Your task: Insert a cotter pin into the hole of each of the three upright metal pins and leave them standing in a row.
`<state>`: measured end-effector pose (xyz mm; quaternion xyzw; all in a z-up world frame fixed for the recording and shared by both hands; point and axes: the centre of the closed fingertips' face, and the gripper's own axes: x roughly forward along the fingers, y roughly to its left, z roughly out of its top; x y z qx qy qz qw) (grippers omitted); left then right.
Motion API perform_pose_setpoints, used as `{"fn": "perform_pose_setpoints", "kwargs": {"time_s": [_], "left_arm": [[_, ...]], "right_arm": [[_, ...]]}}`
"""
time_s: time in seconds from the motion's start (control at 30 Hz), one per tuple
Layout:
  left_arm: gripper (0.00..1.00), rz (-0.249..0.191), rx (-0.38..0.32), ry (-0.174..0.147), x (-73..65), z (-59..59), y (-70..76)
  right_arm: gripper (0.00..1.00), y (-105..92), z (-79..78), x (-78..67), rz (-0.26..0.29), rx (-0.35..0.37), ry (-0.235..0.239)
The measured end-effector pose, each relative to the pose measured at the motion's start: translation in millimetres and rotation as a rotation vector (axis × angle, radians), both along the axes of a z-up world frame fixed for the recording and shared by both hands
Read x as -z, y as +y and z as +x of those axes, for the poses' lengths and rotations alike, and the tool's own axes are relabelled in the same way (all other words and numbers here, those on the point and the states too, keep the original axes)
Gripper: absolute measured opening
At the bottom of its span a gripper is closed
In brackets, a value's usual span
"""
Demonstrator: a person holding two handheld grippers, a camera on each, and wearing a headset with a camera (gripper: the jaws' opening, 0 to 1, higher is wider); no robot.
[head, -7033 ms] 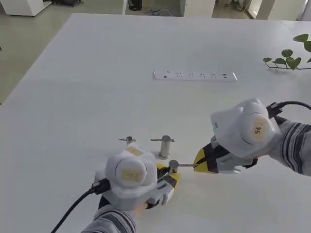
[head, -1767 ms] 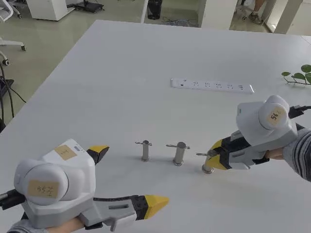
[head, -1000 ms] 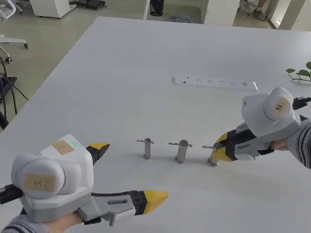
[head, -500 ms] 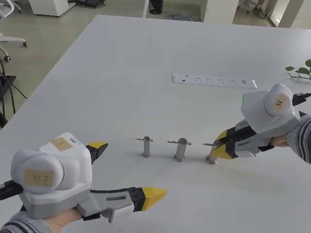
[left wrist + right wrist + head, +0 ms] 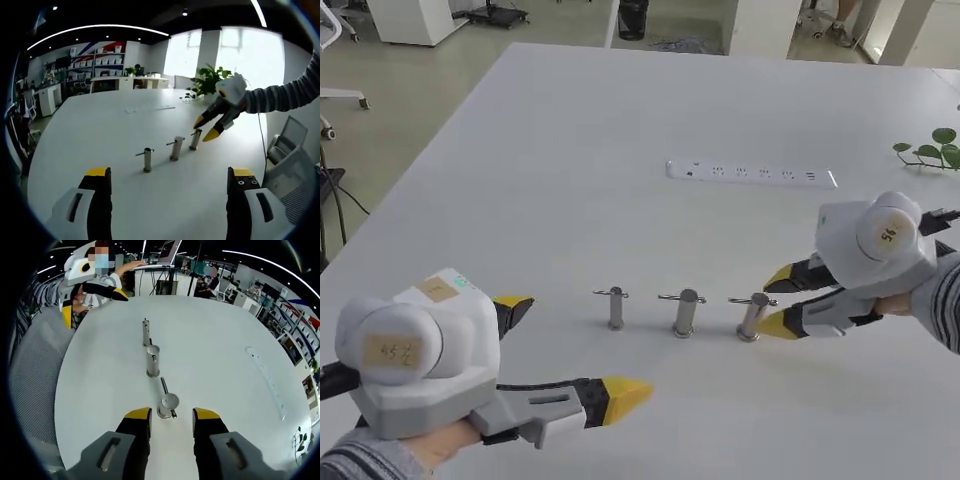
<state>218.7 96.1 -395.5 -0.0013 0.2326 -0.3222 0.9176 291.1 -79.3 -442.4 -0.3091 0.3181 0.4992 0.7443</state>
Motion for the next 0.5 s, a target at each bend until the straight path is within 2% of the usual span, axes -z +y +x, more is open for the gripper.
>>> {"fn": "perform_pose_setpoints", "kwargs": {"time_s": [0.03, 0.07, 0.2, 0.27, 0.3, 0.37, 0.47, 0.5], "left_arm": [[0.95, -0.001, 0.001, 0.003, -0.2, 0.0, -0.3], [0.95, 0.000, 0.004, 0.005, -0.1, 0.1, -0.7], [0.95, 0.005, 0.003, 0.007, -1.5, 0.9, -1.6], [0.95, -0.005, -0.001, 0.014, -2.0, 1.2, -2.4], [0.95, -0.017, -0.005, 0.020, -2.6, 1.4, -2.9], [0.95, -0.032, -0.011, 0.026, -3.7, 2.5, -2.5], [0.95, -0.027, -0.015, 0.019, -6.1, 2.5, -2.0], [0.95, -0.028, -0.016, 0.017, -7.8, 2.7, -1.7]], "right_arm": [[0.31, -0.6, -0.7, -1.6, 0.012, 0.016, -0.004], [0.31, 0.4, -3.1, -4.2, 0.053, 0.057, 0.011], [0.36, -1.7, -10.4, -11.0, 0.110, 0.146, 0.035], [0.39, -2.9, -10.2, -17.0, 0.144, 0.210, 0.025], [0.43, -2.0, -13.2, -20.1, 0.167, 0.239, 0.039], [0.48, -0.8, -15.0, -26.7, 0.200, 0.264, 0.027], [0.51, 0.7, -21.5, -32.4, 0.216, 0.276, 0.023], [0.53, 3.1, -24.7, -35.5, 0.237, 0.290, 0.028]]}}
